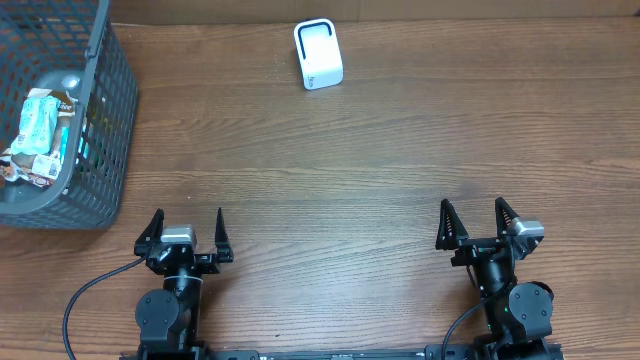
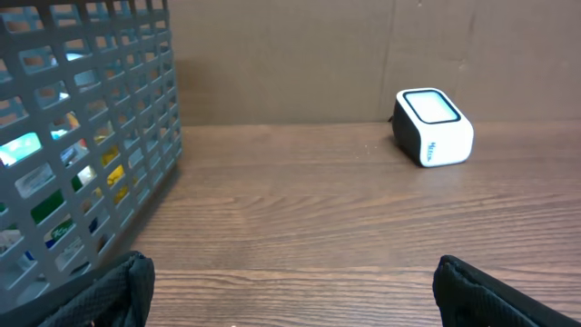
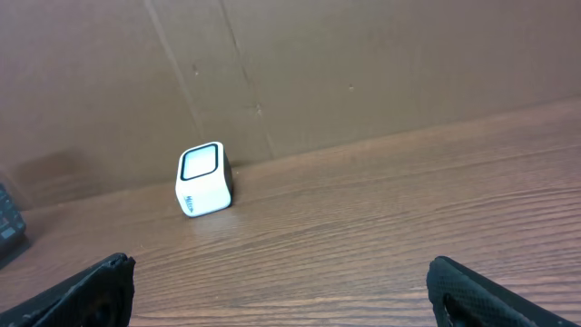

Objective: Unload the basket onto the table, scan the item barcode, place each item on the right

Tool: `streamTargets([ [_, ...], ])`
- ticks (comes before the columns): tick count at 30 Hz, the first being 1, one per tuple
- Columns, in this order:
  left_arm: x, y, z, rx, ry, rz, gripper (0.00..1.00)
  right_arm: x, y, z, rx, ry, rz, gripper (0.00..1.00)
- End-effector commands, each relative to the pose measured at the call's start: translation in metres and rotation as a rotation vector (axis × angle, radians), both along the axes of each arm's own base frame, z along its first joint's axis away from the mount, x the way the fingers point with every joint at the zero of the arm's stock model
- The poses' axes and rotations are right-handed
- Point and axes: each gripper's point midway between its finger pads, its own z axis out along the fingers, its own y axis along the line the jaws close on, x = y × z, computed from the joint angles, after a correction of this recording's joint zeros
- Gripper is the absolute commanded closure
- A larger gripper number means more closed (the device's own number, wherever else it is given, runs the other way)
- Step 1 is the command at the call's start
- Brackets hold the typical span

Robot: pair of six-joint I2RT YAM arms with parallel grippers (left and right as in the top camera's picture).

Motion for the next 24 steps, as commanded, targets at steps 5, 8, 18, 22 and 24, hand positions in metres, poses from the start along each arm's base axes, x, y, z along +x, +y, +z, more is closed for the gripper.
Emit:
streamTargets([
  [5, 0.000, 0.006, 0.002, 0.021, -0.012, 0.028, 0.00, 0.000, 0.000, -0.002, -0.004, -0.002, 0.002, 0.00],
  [8, 0.000, 0.005, 0.002, 0.021, -0.011, 0.028, 0.00, 0.000, 0.000, -0.002, -0.004, -0.002, 0.002, 0.00],
  [18, -0.001, 0.005, 0.003, 0.019, -0.015, 0.027, 0.01, 0.000, 0.000, -0.002, -0.004, -0.002, 0.002, 0.00],
  [22, -0.004, 0.005, 0.031, -0.004, -0.070, 0.025, 0.00, 0.000, 0.000, -0.002, -0.004, -0.002, 0.002, 0.00],
  [24, -0.008, 0.004, 0.054, -0.018, -0.109, 0.022, 0.00, 0.000, 0.000, -0.002, -0.004, -0.002, 0.002, 0.00],
])
